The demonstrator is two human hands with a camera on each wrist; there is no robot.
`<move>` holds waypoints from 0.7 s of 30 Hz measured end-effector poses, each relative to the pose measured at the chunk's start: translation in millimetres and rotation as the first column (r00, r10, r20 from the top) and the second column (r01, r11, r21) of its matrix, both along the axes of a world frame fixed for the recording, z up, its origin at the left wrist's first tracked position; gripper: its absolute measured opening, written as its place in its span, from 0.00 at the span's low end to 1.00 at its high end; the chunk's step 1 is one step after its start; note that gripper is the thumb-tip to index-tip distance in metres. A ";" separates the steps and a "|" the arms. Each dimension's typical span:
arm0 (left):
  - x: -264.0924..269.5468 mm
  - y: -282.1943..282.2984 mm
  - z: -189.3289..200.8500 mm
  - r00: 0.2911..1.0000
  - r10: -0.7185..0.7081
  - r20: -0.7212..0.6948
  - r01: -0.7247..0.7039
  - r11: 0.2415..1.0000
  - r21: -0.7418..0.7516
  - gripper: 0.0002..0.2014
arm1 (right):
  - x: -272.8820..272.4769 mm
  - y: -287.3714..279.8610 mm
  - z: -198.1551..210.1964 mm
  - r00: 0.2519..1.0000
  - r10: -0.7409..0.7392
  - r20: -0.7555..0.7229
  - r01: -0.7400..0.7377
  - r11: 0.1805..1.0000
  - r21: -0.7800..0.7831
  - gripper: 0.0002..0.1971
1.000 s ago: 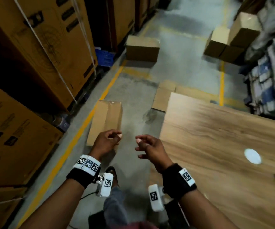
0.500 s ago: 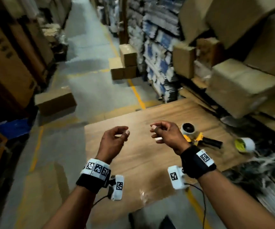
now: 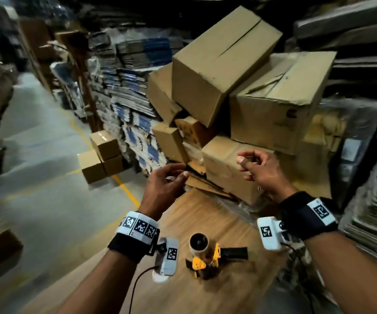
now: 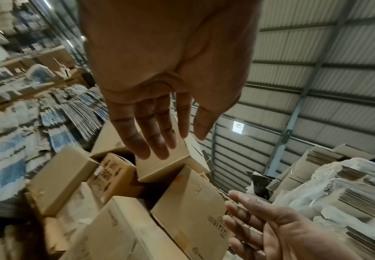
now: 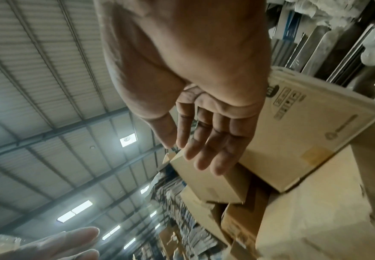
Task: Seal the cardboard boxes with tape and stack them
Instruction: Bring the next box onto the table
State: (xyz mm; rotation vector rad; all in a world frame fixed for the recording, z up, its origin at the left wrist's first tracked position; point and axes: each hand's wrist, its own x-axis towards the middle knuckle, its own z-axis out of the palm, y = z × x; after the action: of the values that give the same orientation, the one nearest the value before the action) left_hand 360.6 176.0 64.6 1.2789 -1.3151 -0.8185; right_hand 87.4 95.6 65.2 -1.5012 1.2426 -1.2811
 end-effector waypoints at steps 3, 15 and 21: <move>-38.2 -66.9 18.8 0.998 -0.045 0.036 0.047 0.998 -0.049 0.14 | -41.7 -56.5 20.4 0.988 -0.156 -0.011 0.151 0.969 -0.197 0.04; -101.5 -314.4 141.8 0.906 0.422 -0.033 -0.405 0.841 -0.358 0.41 | -109.6 -202.7 104.0 0.916 -0.397 -0.051 0.306 0.777 -0.551 0.12; -31.1 -378.1 204.8 0.783 0.622 0.020 -0.614 0.777 -0.135 0.58 | -32.0 -245.7 115.6 0.995 -0.088 0.044 0.098 0.940 -0.326 0.22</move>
State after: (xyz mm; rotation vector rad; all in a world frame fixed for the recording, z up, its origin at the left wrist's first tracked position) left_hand 329.5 -202.1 269.4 1.5231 -0.8739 -0.2227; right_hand 55.4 -150.1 180.8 -1.6628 1.1316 -1.6306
